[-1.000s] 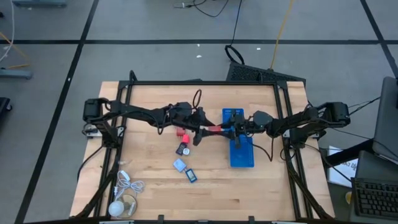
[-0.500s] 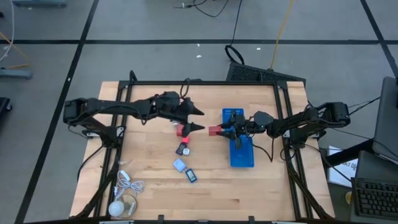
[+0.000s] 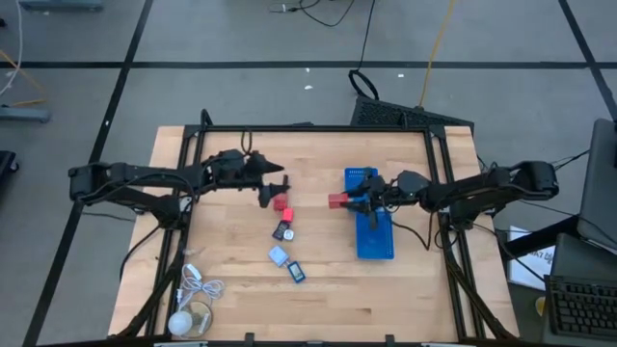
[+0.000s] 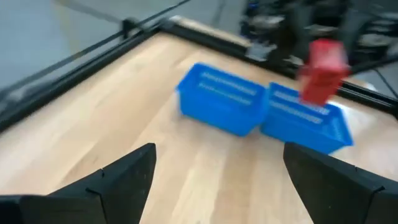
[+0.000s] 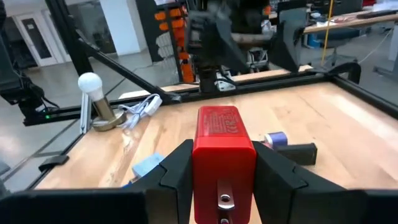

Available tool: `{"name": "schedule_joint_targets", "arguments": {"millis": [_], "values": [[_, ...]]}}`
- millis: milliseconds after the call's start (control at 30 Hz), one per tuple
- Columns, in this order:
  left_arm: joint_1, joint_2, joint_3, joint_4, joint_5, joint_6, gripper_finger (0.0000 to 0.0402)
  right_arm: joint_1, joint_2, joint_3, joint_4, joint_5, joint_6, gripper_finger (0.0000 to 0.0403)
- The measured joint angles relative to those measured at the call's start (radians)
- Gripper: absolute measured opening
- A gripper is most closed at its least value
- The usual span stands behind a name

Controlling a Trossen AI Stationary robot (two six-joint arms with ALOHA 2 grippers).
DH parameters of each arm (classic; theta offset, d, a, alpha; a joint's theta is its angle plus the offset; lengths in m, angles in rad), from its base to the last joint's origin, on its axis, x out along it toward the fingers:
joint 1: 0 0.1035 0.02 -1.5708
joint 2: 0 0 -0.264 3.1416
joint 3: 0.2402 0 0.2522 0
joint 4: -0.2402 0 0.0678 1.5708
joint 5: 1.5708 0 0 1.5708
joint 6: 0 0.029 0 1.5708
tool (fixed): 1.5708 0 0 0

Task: Pick & Place Office items
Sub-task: Put the top red charger adapter into the top blue bin

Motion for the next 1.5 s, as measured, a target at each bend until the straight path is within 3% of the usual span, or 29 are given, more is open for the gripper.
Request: {"name": "schedule_joint_targets", "arguments": {"millis": [433, 933, 1067, 1300, 1500], "values": [[0.005, -0.006, -0.053, -0.027, -0.047, -0.034, 0.036, 0.0, -0.148, 0.0, -0.187, 0.081, -0.017, 0.0113], [0.004, -0.006, -0.053, -0.028, -0.047, -0.034, 0.0351, 0.005, -0.168, 0.005, -0.232, 0.078, 0.012, 0.0113], [0.004, -0.006, -0.053, -0.028, -0.047, -0.034, 0.0351, -0.007, -0.167, 0.13, -0.507, 0.093, 0.01, 0.0113], [0.004, -0.006, -0.053, -0.028, -0.047, -0.033, 0.0351, -0.04, -0.099, 0.499, -1.26, 0.33, -0.044, 0.0113], [0.004, -0.006, -0.053, -0.022, -0.047, -0.033, 0.0351, -0.132, 0.002, 0.598, -1.504, 0.33, -0.066, 0.0113]]}}
